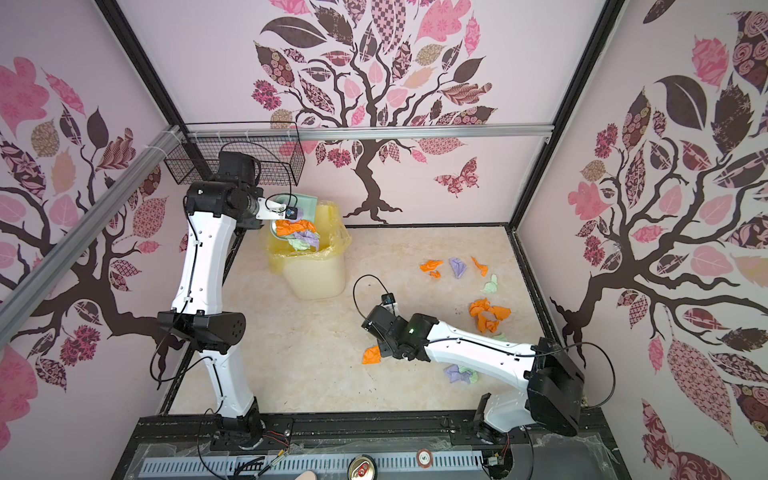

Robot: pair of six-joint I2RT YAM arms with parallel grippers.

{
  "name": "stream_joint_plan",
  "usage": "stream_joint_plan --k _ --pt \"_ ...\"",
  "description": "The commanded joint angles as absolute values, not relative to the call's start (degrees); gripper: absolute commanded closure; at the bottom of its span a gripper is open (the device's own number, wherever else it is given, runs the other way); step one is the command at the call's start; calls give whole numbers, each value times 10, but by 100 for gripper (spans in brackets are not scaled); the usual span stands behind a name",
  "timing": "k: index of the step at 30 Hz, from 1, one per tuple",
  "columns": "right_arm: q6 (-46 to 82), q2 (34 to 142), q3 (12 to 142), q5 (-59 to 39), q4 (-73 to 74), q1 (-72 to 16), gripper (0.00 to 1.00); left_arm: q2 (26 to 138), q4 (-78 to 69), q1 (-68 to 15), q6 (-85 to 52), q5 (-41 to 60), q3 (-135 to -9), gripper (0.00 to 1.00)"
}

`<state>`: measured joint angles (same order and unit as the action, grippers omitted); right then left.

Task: Sweep away the paper scraps from the table
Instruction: 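Tip the dustpan over the yellow bin with the left gripper, then lower the empty dustpan to the table near the robot with the left gripper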

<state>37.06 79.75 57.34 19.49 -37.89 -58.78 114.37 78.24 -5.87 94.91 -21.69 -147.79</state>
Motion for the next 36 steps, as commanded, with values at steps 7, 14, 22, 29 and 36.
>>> stream_joint_plan --k 7,14,22,29,36 --pt "366 781 564 214 -408 -586 100 1088 663 -82 1018 -258 -1417 100" --pt "366 766 575 237 -422 -585 100 1070 640 -89 1021 -223 -1446 100" --pt "368 734 586 261 -445 -582 100 1030 732 -89 969 -159 -1510 100" --pt "362 701 595 276 -480 -555 100 887 869 -89 869 -64 -1403 100" --pt "344 652 631 290 -519 -515 100 640 821 -89 810 0 -959 100"
